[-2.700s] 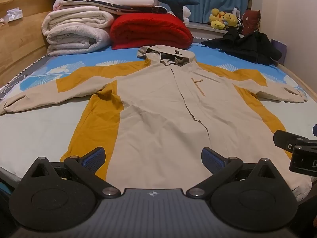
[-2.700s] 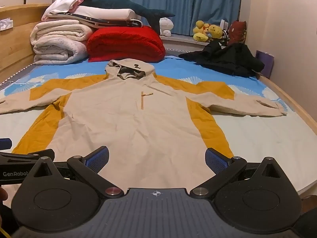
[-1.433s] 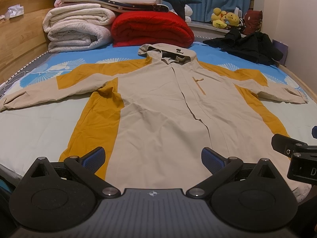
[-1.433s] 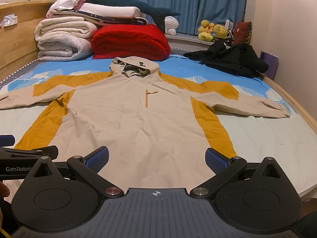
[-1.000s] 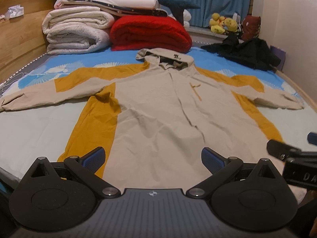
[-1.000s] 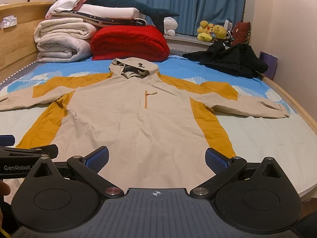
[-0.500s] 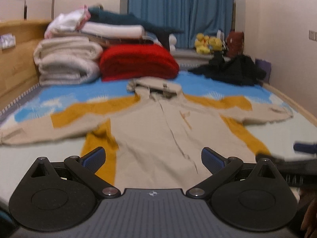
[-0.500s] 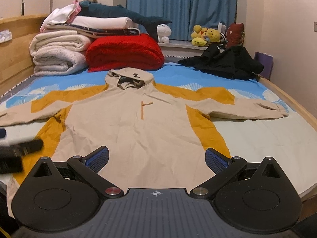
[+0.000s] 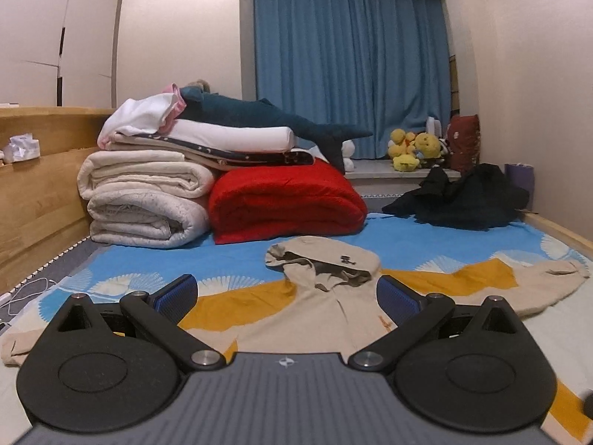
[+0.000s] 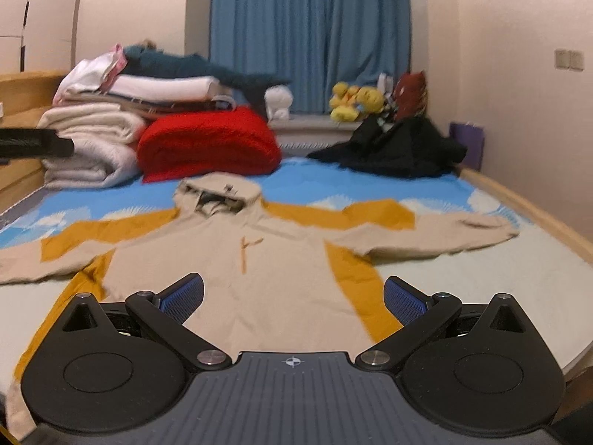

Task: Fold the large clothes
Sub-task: 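Move the left tool down to the hoodie sleeve cuff nearest it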

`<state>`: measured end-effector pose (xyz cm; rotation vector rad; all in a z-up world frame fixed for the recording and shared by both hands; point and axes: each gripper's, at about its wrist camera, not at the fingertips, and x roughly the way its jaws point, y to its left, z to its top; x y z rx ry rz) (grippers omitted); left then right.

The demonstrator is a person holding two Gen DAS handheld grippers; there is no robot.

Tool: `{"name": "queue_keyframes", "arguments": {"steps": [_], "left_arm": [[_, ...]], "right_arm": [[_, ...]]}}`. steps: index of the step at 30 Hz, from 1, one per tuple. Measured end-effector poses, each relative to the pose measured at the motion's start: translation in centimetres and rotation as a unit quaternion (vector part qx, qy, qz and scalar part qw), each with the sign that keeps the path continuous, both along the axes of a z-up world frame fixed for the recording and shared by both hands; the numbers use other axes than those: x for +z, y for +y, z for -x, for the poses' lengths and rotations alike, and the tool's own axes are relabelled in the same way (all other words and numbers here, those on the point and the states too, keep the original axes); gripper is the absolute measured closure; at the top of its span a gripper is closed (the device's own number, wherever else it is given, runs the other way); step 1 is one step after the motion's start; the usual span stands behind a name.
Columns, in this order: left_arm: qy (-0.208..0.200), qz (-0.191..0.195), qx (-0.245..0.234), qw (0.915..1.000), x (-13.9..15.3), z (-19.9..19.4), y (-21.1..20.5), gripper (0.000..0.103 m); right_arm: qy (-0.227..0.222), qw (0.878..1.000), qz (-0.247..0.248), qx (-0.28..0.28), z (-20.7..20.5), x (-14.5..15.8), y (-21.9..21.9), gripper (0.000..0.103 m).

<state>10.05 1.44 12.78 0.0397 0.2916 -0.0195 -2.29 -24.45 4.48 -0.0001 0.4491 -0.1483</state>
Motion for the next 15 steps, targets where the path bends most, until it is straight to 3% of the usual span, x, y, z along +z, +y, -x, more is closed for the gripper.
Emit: {"name": "queue_keyframes", "arguments": {"steps": [5, 11, 13, 15], "left_arm": [[0.028, 0.006, 0.013, 0.9995, -1.4, -7.6, 3.3, 0.001], [0.06, 0.022, 0.066, 0.9958, -5.6, -14.1, 11.0, 0.017], [0.094, 0.032, 0.089, 0.9911, -8.0, -15.2, 13.7, 0.022], [0.152, 0.063, 0.115, 0.9797, -9.7, -16.9, 16.5, 0.03]], "right_arm": [[0.012, 1.0, 0.011, 0.003, -0.6, -0.6, -1.1, 0.001], [0.0, 0.999, 0.043, 0.005, -1.0, 0.7, -1.3, 0.001], [-0.008, 0.998, 0.054, 0.013, -1.6, 1.8, -1.1, 0.001], [-0.022, 0.997, 0.075, 0.022, -2.9, 3.2, -0.5, 0.001]]}}
